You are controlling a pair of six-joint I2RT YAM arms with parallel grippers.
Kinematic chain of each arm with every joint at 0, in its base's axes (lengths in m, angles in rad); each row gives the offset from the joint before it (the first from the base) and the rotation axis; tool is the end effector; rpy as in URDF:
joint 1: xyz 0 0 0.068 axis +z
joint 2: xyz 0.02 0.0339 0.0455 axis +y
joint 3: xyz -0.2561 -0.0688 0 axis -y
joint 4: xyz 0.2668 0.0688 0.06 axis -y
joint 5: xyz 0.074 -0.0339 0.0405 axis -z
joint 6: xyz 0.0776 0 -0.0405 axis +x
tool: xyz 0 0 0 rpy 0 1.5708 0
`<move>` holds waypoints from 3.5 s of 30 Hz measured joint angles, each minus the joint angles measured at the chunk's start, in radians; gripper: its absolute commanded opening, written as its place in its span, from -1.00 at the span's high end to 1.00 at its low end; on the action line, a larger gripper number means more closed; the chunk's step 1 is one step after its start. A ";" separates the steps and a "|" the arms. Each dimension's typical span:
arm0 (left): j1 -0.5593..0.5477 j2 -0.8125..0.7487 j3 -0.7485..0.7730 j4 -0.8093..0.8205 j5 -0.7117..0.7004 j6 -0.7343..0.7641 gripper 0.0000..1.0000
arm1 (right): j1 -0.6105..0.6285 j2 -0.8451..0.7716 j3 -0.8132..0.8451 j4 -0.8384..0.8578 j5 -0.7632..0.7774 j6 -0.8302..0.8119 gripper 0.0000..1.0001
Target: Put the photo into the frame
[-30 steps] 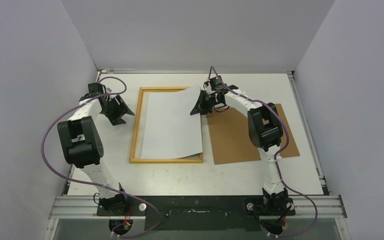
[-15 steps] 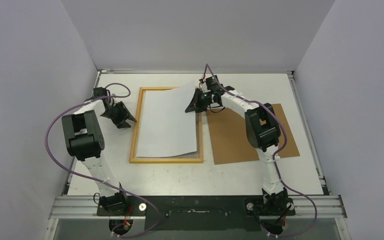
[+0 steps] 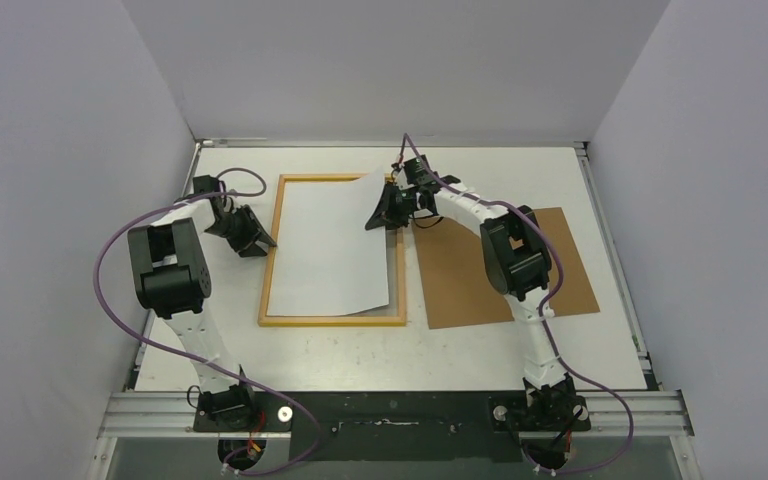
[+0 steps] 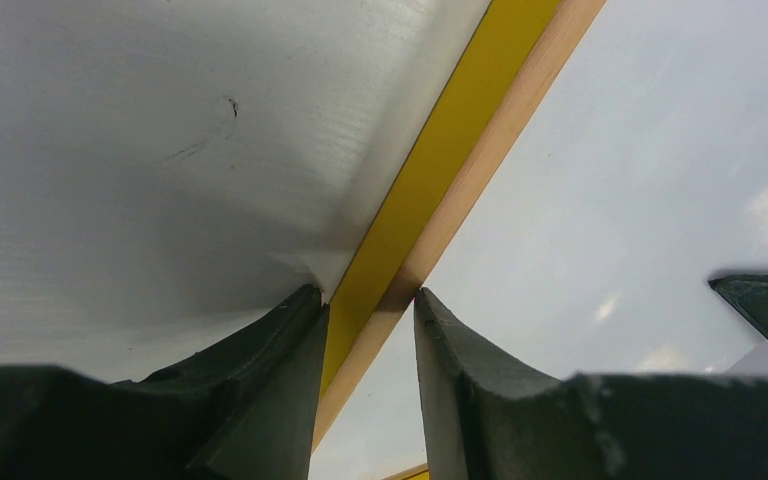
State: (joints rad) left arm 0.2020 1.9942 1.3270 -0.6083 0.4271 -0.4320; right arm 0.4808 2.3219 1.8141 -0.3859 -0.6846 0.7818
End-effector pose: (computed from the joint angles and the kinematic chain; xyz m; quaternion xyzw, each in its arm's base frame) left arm 0.4121 0.0516 0.0907 -0.2717 0.9282 -0.2247 0.1188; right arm 0.4571 0.2938 0.1189 0.0230 0.8952 0.4402 0.0657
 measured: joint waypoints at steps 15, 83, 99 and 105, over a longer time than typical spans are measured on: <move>-0.007 0.001 0.001 -0.001 0.000 0.000 0.27 | 0.005 0.000 0.003 0.000 0.016 -0.009 -0.07; -0.248 -0.470 0.001 0.006 0.142 -0.074 -0.80 | -0.946 -0.623 -0.660 -0.346 0.824 -0.252 -0.67; -0.842 -0.187 0.108 0.068 0.145 -0.032 -0.78 | -1.021 -0.564 -0.694 -0.190 0.674 -0.325 -0.67; -0.913 -0.122 0.183 0.019 0.074 0.000 -0.78 | -1.047 -0.567 -0.731 -0.174 0.672 -0.290 -0.63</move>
State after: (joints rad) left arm -0.7113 1.8725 1.5105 -0.5888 0.5007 -0.4324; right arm -0.5659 1.7546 1.0836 -0.5602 -0.0128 0.4915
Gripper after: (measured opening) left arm 0.890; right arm 0.828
